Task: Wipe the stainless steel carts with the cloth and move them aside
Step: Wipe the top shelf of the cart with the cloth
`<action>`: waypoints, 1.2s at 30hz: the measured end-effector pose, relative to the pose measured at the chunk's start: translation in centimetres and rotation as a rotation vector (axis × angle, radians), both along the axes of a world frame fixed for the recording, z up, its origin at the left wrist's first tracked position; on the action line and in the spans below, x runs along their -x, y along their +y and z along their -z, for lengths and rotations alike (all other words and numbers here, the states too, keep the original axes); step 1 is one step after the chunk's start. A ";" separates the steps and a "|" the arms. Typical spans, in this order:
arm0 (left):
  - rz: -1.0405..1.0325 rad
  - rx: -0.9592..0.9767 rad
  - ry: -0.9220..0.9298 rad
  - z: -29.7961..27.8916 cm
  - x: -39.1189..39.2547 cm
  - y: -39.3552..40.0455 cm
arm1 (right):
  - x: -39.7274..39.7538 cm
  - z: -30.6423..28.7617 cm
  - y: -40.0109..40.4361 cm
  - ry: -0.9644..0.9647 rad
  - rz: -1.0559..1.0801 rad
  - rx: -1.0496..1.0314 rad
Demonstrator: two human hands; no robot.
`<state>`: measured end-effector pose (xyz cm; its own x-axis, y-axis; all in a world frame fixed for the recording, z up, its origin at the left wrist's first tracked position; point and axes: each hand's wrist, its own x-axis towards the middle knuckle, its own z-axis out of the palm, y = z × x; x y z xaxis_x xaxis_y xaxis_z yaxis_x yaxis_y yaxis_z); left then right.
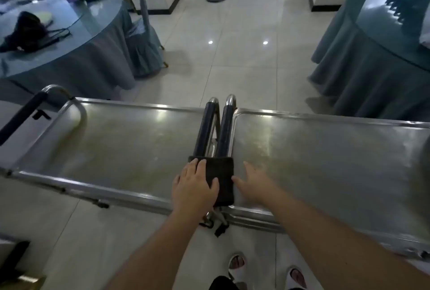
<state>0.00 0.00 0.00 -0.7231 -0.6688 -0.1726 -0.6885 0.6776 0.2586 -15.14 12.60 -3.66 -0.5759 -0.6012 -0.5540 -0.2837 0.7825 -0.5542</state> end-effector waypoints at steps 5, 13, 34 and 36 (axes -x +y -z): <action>-0.023 0.000 0.009 0.8 -2.4 -1.5 | -1.3 1.6 -3.5 -0.216 0.189 0.099; 0.001 0.014 0.036 1.4 -4.1 -2.3 | -0.5 2.9 -4.7 -0.315 0.469 0.173; 0.020 0.031 0.034 0.0 3.3 1.8 | 10.1 -8.0 7.1 -0.168 0.240 0.479; 0.023 0.037 0.027 0.1 3.9 2.0 | 11.0 -6.9 6.6 0.028 0.123 0.409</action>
